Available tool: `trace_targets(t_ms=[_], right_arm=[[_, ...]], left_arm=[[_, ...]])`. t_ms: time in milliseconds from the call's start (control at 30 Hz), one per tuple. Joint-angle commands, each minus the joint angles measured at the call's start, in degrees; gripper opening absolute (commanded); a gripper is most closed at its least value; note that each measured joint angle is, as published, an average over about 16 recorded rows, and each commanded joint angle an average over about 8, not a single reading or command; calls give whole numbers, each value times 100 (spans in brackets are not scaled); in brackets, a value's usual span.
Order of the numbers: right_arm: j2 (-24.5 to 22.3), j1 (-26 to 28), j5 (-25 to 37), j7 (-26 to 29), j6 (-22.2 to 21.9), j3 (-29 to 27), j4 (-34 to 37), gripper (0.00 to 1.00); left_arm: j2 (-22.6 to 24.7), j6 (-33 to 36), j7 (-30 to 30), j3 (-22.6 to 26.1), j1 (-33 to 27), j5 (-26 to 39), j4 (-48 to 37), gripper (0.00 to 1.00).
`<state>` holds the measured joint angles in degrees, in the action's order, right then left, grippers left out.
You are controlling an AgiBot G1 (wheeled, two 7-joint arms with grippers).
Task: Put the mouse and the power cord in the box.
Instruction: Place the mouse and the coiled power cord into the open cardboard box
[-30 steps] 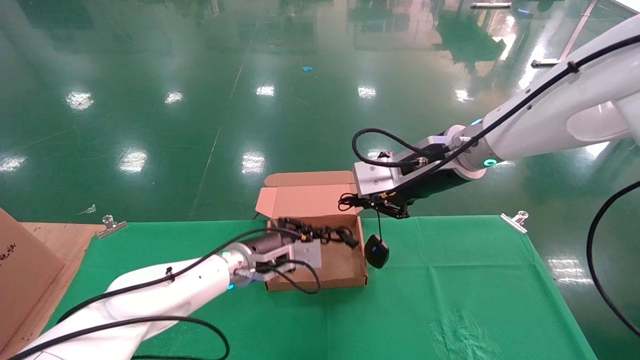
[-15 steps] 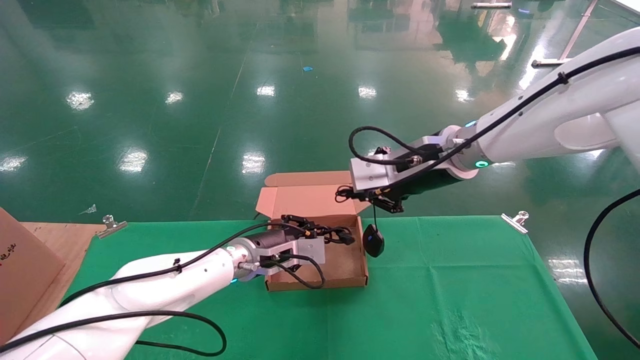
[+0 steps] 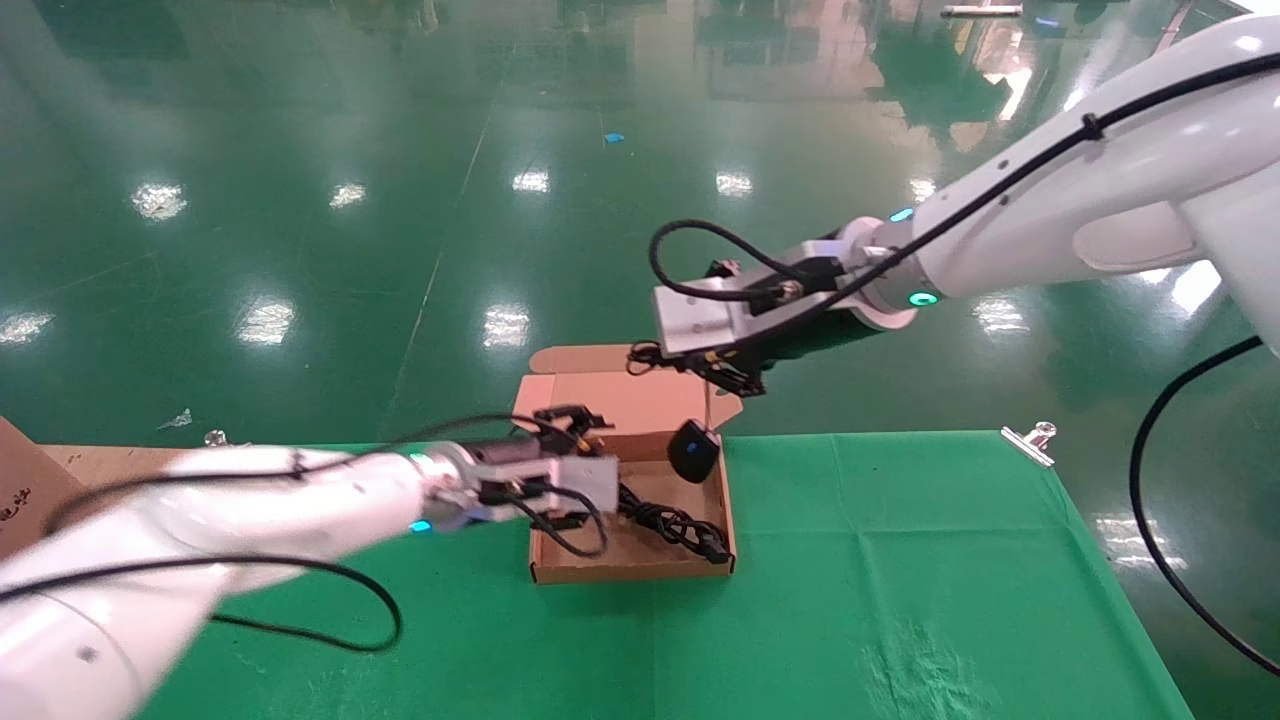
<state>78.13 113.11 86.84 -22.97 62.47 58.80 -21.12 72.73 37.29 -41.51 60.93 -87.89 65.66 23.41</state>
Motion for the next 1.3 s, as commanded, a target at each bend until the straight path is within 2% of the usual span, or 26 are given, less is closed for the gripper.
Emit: trace_targets(t_ms=[33, 267, 433, 600, 767, 800, 1000, 1033, 1067, 1300], right_arm=[[8, -12, -42, 57, -51, 41, -109, 0], [41, -264, -179, 325, -769, 376, -683, 0], [50, -440, -235, 532, -1292, 731, -974, 0], [52, -604, -312, 717, -1627, 1093, -1114, 0], [54, -788, -363, 820, -1865, 1440, -1164, 1], [55, -825, -370, 832, -1913, 1506, -1172, 7], [57, -1002, -436, 892, -2129, 1777, -1232, 82], [56, -1022, -448, 901, -2150, 1804, -1242, 93], [56, -1038, -458, 908, -2167, 1823, -1250, 99], [55, -1070, -476, 914, -2194, 1845, -1260, 100]], left_arm=[[-133, 277, -107, -96, -94, -168, -34, 100], [-1205, 1120, -135, -515, -110, -786, 511, 100], [-1842, 1301, 23, -616, -22, -931, 1002, 100], [-2227, 1317, 210, -651, 136, -1018, 1458, 100], [-2387, 1307, 339, -688, 254, -1117, 1728, 100], [-2402, 1290, 351, -688, 267, -1117, 1763, 100], [-2469, 1222, 418, -685, 304, -1114, 1904, 100], [-2480, 1217, 424, -686, 308, -1115, 1919, 100], [-2490, 1214, 428, -687, 311, -1116, 1932, 100], [-2496, 1204, 432, -688, 318, -1115, 1945, 100]])
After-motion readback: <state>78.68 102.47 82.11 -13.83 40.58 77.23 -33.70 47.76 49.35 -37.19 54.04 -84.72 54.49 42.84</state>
